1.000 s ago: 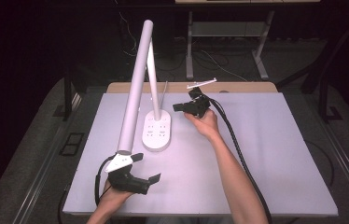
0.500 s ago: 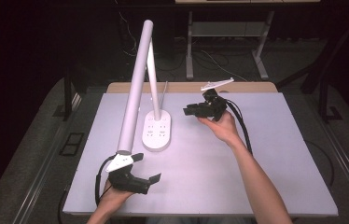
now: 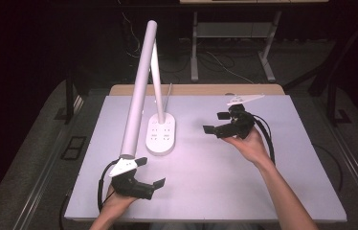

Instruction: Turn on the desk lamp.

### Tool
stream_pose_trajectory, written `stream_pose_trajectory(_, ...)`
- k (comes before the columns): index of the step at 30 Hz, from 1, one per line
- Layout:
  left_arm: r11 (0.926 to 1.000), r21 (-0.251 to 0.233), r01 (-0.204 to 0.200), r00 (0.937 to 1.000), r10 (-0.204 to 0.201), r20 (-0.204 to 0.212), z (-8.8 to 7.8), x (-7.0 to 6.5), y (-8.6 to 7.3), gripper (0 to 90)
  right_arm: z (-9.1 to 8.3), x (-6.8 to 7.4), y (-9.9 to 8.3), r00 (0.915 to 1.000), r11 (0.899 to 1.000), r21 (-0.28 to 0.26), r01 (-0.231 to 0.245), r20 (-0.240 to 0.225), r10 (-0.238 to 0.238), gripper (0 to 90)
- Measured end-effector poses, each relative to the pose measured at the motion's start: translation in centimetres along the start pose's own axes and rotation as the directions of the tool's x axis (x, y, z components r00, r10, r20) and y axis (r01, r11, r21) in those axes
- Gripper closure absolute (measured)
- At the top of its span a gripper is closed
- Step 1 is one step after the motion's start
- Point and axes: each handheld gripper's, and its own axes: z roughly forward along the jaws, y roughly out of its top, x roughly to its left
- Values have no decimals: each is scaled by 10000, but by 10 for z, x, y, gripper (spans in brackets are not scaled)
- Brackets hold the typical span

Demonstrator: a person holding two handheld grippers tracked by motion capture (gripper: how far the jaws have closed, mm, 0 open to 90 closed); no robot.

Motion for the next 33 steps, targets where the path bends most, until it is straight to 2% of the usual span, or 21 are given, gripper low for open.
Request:
stream_pose_trajectory(1,10000,-12,17,10000,-17,-3,0,0,0,0,-3,1,-3,9999,10000,-22,19,107,-19,1)
stream_pose_trajectory(3,10000,-7,20,10000,-20,-19,-1,0,0,0,-9,4,-9,9998,10000,-32,33,206,-33,4)
stream_pose_trajectory(8,10000,-15,50,10000,-50,-33,-1,0,0,0,-24,8,-29,9999,9995,-292,-127,104,130,3)
stream_pose_trajectory(14,10000,16,21,10000,-21,-26,-1,0,0,0,-41,10,-55,9987,9979,-382,-518,8,519,3)
stream_pose_trajectory(26,10000,18,-6,9999,6,-101,-2,0,0,0,-71,10,-105,9943,9954,-118,-947,481,951,4)
stream_pose_trajectory(33,10000,24,23,9999,-23,-115,0,0,0,0,-91,9,-136,9864,9878,-399,-1505,614,1527,4)
